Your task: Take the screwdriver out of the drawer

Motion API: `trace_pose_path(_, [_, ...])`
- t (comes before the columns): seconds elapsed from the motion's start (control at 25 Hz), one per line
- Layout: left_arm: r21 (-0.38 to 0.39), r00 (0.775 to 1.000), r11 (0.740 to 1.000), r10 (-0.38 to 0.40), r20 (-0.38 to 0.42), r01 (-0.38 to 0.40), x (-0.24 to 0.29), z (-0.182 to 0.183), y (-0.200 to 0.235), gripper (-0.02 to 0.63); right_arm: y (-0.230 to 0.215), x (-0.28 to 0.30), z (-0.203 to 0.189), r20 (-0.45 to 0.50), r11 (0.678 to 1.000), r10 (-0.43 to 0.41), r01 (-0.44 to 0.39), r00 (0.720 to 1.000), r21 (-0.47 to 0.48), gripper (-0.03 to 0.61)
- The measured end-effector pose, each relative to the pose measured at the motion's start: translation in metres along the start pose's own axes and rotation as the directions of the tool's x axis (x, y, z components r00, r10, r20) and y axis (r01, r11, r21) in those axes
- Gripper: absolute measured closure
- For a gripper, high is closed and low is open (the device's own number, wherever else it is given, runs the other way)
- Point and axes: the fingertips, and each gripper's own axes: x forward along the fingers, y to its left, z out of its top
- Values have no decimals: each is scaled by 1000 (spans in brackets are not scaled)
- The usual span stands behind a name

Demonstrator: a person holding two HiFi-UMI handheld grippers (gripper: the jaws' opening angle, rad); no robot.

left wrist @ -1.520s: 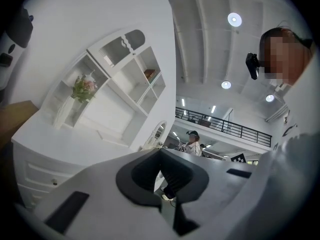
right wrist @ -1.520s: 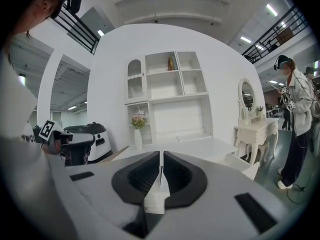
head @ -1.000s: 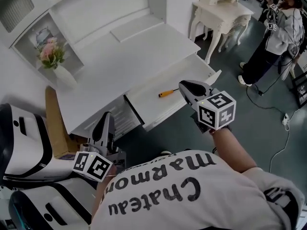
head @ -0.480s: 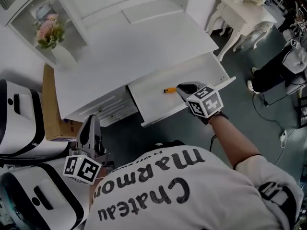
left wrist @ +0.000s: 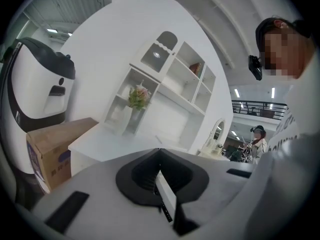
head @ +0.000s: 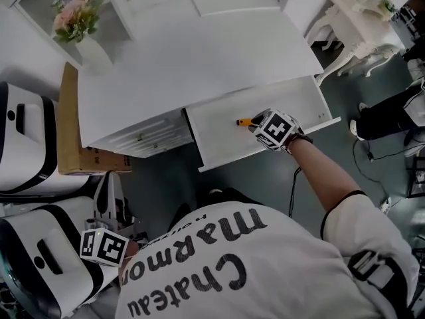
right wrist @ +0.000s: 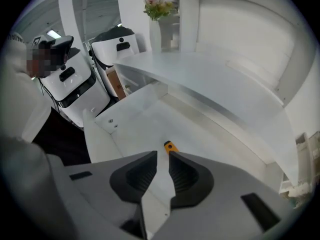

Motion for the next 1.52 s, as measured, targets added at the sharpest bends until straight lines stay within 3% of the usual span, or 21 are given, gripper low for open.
trace_pose_path(0.04, [-1,1000,1000,7,-1,-7,0,-1,2,591,-3,7,-1,-13,1000,5,-5,1000,-2,486])
trace_pose_path(0.08, [-1,1000,1000,13,-1,-13,0,-1,4,591,-6,13,-3,-28,1000,9,-9,1000,-6,403])
trace_pose_path(0.12, [-1,1000,1000,20,0,-20,0,-1,6,591,-9,18,-4,-42,1000,11,-11,999,-11,395])
trace_pose_path(0.36, [-1,997,997,78,-12,-78,-12,-2,14,591,-22,44,-14,-125,999,38,-40,991,-21,396])
trace_pose_path(0.68, [-2,992,993,121,-28,-121,-18,-4,21,591,-24,71,-9,-177,986,24,-52,984,-160,396])
trace_pose_path(1.52, [10,990,990,139,-5,-139,-32,0,32,591,-26,86,-4,-216,996,-32,12,976,-92,436])
